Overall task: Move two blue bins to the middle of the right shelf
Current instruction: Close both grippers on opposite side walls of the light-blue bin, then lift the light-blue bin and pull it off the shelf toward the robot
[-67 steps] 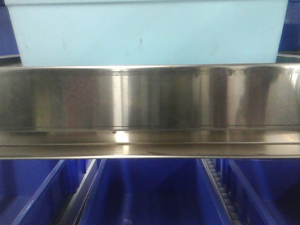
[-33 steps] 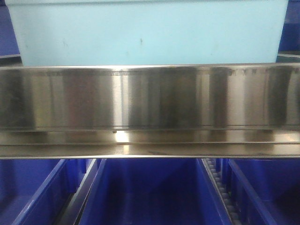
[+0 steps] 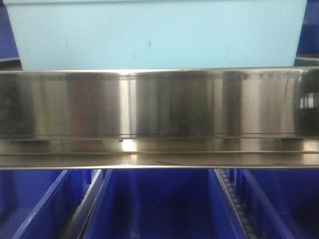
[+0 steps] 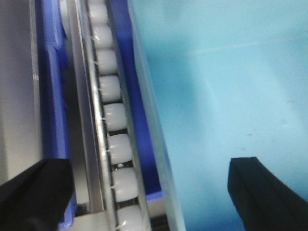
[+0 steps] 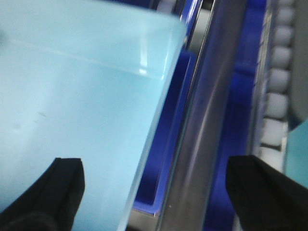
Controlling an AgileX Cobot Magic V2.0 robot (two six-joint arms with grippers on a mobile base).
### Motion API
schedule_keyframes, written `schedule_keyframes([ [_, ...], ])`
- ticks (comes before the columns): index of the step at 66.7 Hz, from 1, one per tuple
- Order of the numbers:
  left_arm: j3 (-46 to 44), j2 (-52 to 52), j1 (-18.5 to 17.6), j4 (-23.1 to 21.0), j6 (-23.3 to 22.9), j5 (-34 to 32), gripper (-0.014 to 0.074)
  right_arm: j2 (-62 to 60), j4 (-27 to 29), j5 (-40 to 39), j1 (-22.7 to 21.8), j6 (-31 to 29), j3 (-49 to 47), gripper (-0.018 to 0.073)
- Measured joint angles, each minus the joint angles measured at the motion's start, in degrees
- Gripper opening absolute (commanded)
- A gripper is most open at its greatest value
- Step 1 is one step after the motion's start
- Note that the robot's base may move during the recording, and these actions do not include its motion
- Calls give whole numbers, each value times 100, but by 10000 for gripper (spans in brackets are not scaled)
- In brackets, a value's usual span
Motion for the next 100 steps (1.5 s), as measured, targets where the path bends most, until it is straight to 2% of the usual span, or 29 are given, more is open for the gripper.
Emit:
schedule_keyframes([
  [18,0,577,5,-123,-9,26,546,719,158,-126,18,0,0,470],
  [25,0,673,5,-145,-9,26,506,874,228,-171,18,0,0,378],
  [32,0,729,5,-145,-9,34,364,974,254,-182,18,0,0,181],
  [38,0,754,5,-145,-9,34,150,1025,263,-193,18,0,0,-32],
  [40,0,754,5,-145,-9,34,74,1039,275,-193,18,0,0,-95],
  [41,0,754,5,-145,-9,34,74,1049,275,-193,18,0,0,-125],
  [42,0,754,5,-145,-9,34,9,1054,265,-193,18,9,-10,-155],
  [43,-10,754,5,-199,-9,34,-8,1068,265,-209,18,49,-9,-167],
  [48,-7,754,-6,-281,-33,47,-113,1091,278,-223,18,75,-34,-152],
  [81,-66,559,-7,-241,-85,221,-111,702,291,-170,40,255,-22,-153],
  [100,-855,-308,-7,-231,-123,231,-111,-285,334,-673,40,300,-148,-153],
])
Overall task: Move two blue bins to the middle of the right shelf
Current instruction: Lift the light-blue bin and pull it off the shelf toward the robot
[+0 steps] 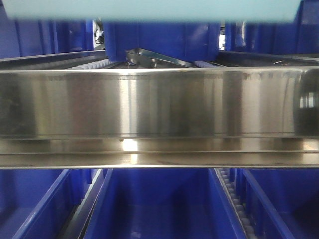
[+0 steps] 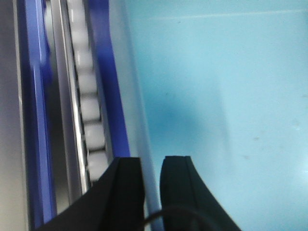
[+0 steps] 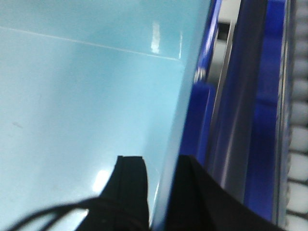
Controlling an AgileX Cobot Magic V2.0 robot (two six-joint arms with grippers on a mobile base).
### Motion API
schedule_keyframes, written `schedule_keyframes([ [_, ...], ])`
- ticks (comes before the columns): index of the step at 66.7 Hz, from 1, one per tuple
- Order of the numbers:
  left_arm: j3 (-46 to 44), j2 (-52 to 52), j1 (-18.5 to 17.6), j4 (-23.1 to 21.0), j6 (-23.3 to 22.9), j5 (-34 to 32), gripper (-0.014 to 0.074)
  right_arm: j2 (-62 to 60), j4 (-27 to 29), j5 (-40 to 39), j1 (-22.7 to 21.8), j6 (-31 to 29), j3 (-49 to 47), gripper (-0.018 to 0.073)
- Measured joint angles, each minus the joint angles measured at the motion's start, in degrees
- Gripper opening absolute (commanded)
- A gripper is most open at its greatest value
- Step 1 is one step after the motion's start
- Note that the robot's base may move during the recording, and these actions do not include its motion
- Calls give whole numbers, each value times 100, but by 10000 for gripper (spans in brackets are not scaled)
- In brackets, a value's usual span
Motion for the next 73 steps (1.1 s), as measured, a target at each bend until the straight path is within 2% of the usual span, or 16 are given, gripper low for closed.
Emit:
schedule_keyframes([
  [14,-578,-351,0,-32,-4,-28,-111,-263,15,-71,0,10,-709,-153],
  [27,-757,-426,0,-57,-4,-109,-111,-263,15,-60,0,10,-1149,-153],
  [55,-757,-406,0,-85,-4,-116,-111,-263,15,7,0,0,-1187,-153],
  [73,-757,-406,0,-65,-4,-360,-111,-263,4,-41,0,0,-1187,-153],
])
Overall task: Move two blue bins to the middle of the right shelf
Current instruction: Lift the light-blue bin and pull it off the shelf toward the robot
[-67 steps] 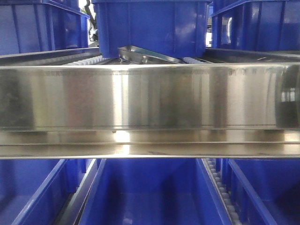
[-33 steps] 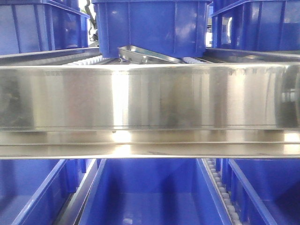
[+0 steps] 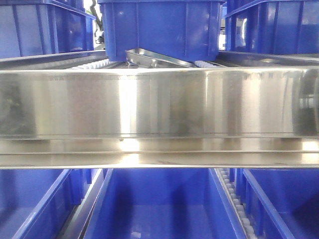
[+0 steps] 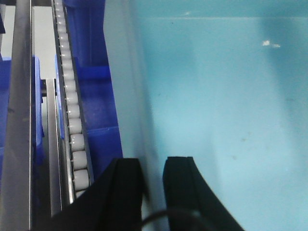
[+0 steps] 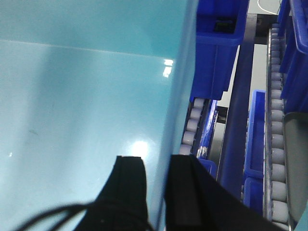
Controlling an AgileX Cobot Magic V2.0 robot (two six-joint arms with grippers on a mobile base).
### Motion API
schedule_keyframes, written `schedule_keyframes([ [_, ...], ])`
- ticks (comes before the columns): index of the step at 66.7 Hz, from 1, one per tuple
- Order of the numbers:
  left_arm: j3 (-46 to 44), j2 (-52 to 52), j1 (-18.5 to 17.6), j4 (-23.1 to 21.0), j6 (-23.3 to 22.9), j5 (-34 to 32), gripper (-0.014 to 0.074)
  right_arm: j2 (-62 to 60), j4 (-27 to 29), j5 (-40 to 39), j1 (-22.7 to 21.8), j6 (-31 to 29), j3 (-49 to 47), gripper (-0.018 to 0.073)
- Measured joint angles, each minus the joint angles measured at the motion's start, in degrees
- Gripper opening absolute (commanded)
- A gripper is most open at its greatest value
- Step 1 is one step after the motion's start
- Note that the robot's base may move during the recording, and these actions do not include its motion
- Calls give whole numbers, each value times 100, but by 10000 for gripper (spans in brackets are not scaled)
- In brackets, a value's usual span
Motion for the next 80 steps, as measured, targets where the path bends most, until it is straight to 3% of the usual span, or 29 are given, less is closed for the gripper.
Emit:
schedule_keyframes([
  [49,0,0,0,104,143,-1243,-111,0,-42,-143,0,22,-22,-153],
  [80,0,0,0,129,146,-1319,-111,0,-42,-155,0,37,-22,-153],
])
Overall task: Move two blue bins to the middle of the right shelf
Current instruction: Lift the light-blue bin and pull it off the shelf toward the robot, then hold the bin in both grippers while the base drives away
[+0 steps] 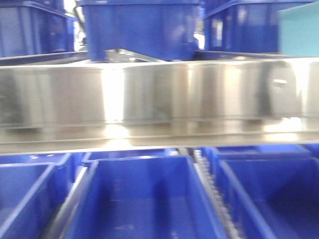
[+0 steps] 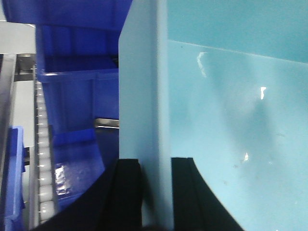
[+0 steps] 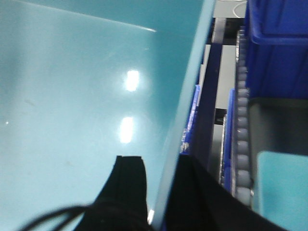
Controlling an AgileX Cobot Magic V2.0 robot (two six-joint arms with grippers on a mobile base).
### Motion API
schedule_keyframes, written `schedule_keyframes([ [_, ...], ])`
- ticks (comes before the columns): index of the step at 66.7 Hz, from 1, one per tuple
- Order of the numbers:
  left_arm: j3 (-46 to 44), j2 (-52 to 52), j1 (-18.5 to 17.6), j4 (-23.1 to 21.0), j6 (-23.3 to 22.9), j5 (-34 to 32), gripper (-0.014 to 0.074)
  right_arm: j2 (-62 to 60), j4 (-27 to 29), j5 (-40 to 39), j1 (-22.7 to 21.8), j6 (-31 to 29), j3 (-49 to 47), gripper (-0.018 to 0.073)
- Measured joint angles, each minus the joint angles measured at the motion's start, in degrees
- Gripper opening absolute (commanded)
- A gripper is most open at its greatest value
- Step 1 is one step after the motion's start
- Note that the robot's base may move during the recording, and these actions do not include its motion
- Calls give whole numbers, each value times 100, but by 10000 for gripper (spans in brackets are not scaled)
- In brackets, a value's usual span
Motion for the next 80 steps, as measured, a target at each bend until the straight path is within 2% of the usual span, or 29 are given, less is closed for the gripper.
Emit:
schedule_keyframes([
  [80,0,0,0,0,10,-14,-111,0,0,0,0,5,0,-153],
])
